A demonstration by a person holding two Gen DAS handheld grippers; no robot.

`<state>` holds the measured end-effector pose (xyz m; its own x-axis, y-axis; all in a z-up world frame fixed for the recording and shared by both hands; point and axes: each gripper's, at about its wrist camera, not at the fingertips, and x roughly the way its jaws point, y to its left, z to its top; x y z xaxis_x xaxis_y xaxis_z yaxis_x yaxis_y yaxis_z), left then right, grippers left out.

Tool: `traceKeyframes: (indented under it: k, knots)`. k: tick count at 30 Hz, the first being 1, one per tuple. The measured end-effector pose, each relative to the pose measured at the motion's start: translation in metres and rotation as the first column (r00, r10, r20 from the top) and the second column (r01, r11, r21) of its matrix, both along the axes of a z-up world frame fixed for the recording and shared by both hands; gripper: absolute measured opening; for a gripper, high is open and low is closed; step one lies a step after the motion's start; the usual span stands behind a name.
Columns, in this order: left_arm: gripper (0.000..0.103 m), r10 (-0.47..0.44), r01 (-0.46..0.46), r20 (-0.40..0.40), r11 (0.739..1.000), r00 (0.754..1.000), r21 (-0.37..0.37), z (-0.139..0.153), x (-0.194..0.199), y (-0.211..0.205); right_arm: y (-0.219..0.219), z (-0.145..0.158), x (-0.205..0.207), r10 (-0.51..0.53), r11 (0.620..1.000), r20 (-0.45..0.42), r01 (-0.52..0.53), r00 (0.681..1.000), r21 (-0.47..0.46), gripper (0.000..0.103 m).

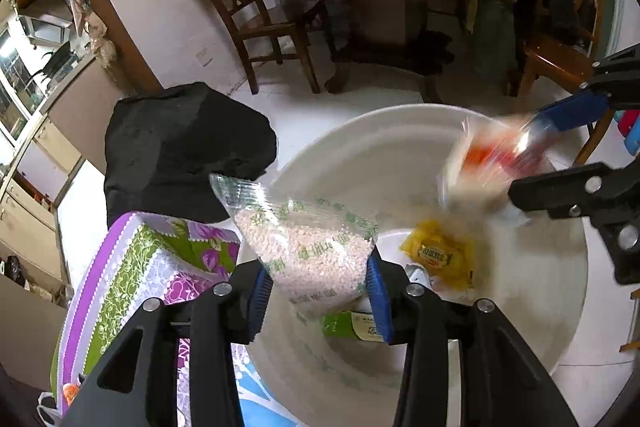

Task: Collect trash
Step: 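Open both tools to drop the rice bag and bread bag into the bucket, then move both tools back over the table toward the gold cigarette box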

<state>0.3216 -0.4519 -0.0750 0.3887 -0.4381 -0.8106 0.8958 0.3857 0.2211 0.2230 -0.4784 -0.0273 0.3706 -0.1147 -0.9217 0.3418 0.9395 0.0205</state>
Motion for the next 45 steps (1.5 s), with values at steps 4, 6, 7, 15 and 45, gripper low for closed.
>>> traceKeyframes:
  k: [4, 6, 7, 15, 45]
  knots:
    - [0.044, 0.007, -0.007, -0.009, 1.000, 1.000, 0.007, -0.003, 0.002, 0.001, -0.001, -0.002, 0.000, -0.001, 1.000, -0.003, 0.001, 1.000, -0.004, 0.053]
    - [0.044, 0.006, -0.006, -0.008, 1.000, 1.000, 0.011, -0.004, 0.001, 0.000, -0.001, -0.003, -0.001, -0.002, 1.000, -0.005, 0.002, 1.000, -0.002, 0.053]
    - [0.044, 0.005, -0.005, -0.008, 1.000, 1.000, 0.012, -0.005, 0.001, 0.000, -0.002, -0.004, -0.001, -0.003, 1.000, -0.006, 0.003, 1.000, -0.002, 0.053]
    - [0.044, 0.002, -0.002, -0.029, 1.000, 1.000, 0.005, -0.008, 0.000, -0.001, -0.002, -0.010, -0.002, -0.005, 1.000, -0.015, 0.005, 1.000, -0.001, 0.053]
    - [0.058, 0.083, -0.091, -0.072, 0.990, 0.994, -0.104, -0.008, 0.008, 0.050, 0.010, -0.007, -0.009, -0.020, 0.999, 0.048, 0.022, 0.999, -0.037, 0.053]
